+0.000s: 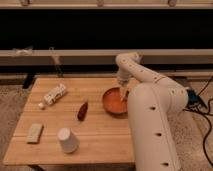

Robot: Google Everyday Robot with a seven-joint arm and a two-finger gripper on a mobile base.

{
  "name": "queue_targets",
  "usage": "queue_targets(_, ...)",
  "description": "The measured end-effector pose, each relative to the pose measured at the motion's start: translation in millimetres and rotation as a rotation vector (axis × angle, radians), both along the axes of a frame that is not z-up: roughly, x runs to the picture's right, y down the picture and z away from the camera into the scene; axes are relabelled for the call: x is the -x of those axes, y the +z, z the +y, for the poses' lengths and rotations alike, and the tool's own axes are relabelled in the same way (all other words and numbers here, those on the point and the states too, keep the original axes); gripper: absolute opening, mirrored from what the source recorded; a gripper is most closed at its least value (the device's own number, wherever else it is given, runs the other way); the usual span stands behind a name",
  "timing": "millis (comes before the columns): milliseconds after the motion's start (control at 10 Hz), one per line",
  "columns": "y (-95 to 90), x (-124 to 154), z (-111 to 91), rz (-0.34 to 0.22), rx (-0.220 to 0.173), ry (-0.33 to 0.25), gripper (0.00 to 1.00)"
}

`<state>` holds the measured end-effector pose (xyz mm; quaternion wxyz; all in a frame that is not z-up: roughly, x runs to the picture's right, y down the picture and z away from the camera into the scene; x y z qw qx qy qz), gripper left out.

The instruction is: Drag the ceramic bowl in a circle

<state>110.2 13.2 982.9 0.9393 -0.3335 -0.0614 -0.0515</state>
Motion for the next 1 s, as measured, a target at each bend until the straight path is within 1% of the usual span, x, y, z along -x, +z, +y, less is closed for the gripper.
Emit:
queue_targets(100,0.1,0,3,-0.001,0.006,0.002,0.46)
queue_targets(200,-1.2,-2,5,0.002,0.01,0.01,0.34)
queue_targets(400,-5.1,-6,6,0.012,0.013,0.026,0.16)
queue_targets(500,-5.5,-10,5,0.022,0.011,0.035,0.07)
queue_targets(600,-5.0,-21,3,0.062,0.004,0.048,0.0)
queue_targets(800,1.7,-42,-2,0.152,-0.002,0.073,0.0)
queue_targets(900,6.9,-51,-8,0.204,-0.01,0.091,0.0)
queue_targets(1000,13.8,-58,-18,0.253,-0.027,0.112,0.0)
